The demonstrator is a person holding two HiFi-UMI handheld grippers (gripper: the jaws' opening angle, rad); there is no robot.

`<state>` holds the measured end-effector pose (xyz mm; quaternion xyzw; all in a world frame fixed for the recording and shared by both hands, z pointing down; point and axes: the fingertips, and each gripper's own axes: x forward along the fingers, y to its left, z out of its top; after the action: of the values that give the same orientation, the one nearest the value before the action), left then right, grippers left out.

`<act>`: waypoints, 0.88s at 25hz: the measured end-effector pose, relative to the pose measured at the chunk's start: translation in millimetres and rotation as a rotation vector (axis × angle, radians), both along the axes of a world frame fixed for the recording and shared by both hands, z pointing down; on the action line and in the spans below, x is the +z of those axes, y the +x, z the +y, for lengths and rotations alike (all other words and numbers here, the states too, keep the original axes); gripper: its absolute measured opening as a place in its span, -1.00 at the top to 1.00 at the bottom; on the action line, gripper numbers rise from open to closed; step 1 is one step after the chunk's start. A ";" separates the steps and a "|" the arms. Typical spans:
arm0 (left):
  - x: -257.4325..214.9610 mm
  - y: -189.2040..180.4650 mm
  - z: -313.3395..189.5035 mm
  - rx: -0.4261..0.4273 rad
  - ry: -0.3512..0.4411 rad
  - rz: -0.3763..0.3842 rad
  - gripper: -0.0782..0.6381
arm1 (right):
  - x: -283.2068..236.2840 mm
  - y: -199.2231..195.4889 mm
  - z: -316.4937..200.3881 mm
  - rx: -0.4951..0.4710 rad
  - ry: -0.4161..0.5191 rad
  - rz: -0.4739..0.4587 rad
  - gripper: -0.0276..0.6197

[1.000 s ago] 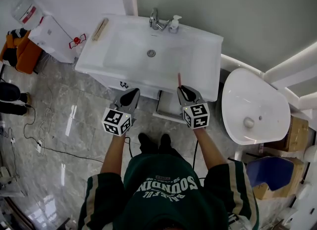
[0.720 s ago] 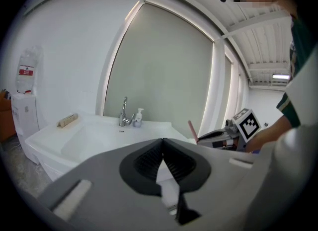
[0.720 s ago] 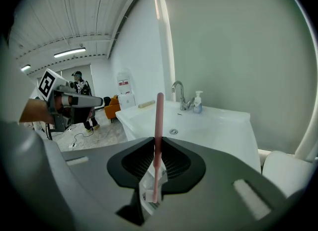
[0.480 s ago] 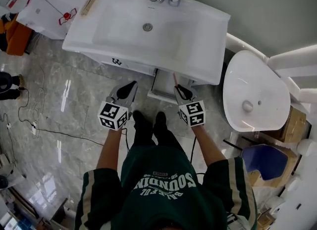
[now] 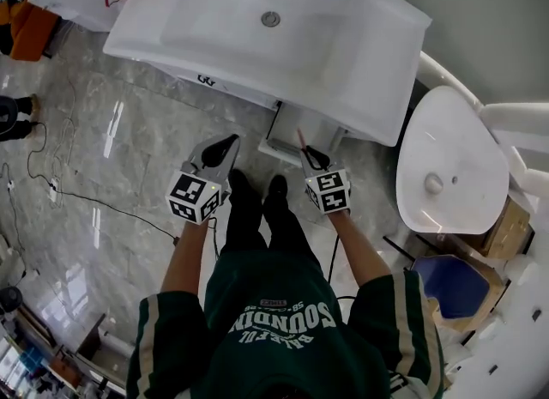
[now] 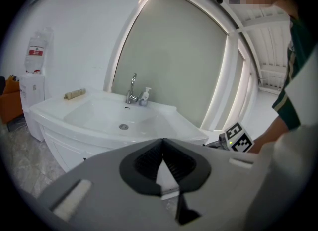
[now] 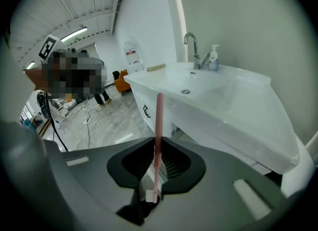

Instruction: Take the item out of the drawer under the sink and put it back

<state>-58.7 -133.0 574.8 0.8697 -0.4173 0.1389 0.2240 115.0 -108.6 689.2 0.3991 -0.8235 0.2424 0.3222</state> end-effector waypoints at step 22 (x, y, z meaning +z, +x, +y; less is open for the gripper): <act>99.5 -40.5 33.0 -0.079 -0.172 -0.011 0.64 | 210.9 -0.4 -48.9 0.026 -0.262 0.214 0.76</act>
<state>-99.2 -100.0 674.3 0.8294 -0.4391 0.1702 0.3006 114.6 -157.5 900.1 0.3879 -0.7407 0.3079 0.4540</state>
